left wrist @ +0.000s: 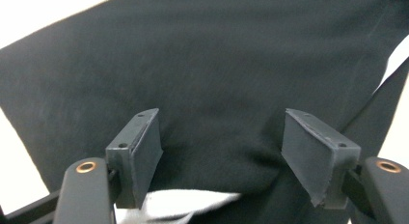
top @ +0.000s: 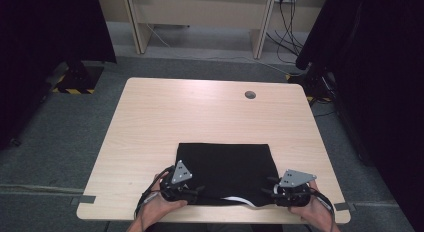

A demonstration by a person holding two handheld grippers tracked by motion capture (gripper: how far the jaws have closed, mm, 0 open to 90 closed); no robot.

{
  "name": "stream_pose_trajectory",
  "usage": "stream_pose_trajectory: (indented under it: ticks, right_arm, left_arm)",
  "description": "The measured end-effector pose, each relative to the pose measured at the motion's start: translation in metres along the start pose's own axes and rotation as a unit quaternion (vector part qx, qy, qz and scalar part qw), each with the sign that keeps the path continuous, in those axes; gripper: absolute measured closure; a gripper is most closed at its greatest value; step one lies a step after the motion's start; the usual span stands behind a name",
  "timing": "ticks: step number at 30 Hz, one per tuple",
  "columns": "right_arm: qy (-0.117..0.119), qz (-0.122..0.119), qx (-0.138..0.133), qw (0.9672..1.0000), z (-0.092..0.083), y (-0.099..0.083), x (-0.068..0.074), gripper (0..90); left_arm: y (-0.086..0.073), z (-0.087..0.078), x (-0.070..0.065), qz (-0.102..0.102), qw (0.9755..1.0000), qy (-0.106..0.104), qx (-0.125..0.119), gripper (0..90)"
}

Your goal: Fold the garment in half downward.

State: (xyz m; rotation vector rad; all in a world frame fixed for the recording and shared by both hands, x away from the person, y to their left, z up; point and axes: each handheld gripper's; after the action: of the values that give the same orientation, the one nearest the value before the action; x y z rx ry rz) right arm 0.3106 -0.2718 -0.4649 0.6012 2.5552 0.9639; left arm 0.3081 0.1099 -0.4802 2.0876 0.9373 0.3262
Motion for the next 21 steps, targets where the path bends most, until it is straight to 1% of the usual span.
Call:
stream_pose_trajectory:
  ticks: [1, 2, 3, 5, 6, 8, 11, 14, 17, 18, 19, 21]
  right_arm:
    - [-0.002, 0.009, -0.004, 0.9999, 0.002, -0.006, -0.001, 53.9]
    - [0.005, 0.026, -0.014, 0.9995, 0.001, -0.010, -0.003, 53.9]
    - [0.008, 0.030, -0.015, 0.9994, 0.000, -0.011, -0.003, 53.8]
    - [0.003, 0.022, -0.007, 0.9997, -0.003, -0.009, -0.004, 52.1]
    - [-0.001, 0.018, -0.007, 0.9998, -0.005, -0.007, -0.004, 50.3]
    - [-0.007, 0.023, -0.018, 0.9996, -0.007, 0.000, -0.006, 47.1]
    - [-0.023, 0.036, -0.033, 0.9985, -0.007, 0.013, -0.013, 42.9]
    - [-0.021, 0.064, -0.039, 0.9970, 0.004, 0.023, -0.021, 37.8]
    - [-0.007, 0.088, -0.033, 0.9956, 0.020, 0.029, -0.025, 35.2]
    - [-0.001, 0.089, -0.026, 0.9957, 0.025, 0.030, -0.024, 34.8]
    - [0.000, 0.087, -0.018, 0.9960, 0.030, 0.029, -0.024, 34.4]
    - [-0.005, 0.090, -0.003, 0.9960, 0.036, 0.027, -0.024, 33.6]
  left_arm:
    - [-0.003, -0.001, 0.001, -0.001, 1.0000, -0.002, -0.004, 29.6]
    - [-0.004, -0.002, 0.001, -0.002, 1.0000, -0.005, -0.007, 29.7]
    - [-0.004, -0.002, 0.001, -0.001, 1.0000, -0.007, -0.007, 29.6]
    - [-0.003, -0.003, 0.000, 0.002, 1.0000, -0.007, -0.007, 28.2]
    - [-0.002, -0.003, -0.001, 0.000, 0.9999, -0.005, -0.011, 25.9]
    - [0.000, -0.006, -0.002, -0.007, 0.9997, -0.005, -0.024, 21.2]
    - [0.002, -0.012, 0.000, -0.011, 0.9994, 0.003, -0.032, 18.2]
    - [0.000, -0.014, 0.005, -0.023, 0.9992, 0.010, -0.031, 16.0]
    - [-0.005, -0.016, 0.010, -0.034, 0.9990, 0.015, -0.027, 15.1]
    - [-0.007, -0.017, 0.010, -0.033, 0.9990, 0.016, -0.026, 14.9]
    - [-0.008, -0.017, 0.010, -0.032, 0.9991, 0.015, -0.025, 14.8]
    - [-0.008, -0.016, 0.011, -0.028, 0.9993, 0.016, -0.020, 14.5]
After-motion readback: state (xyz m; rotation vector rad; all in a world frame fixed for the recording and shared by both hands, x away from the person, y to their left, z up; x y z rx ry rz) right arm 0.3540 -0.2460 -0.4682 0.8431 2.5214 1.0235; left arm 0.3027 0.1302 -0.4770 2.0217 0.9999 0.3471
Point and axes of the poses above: each handheld gripper's, and its own axes: z roughly forward along the jaws, y roughly out of its top, x roughly to its left, and after that the axes turned 5 degrees about -z, right-handed
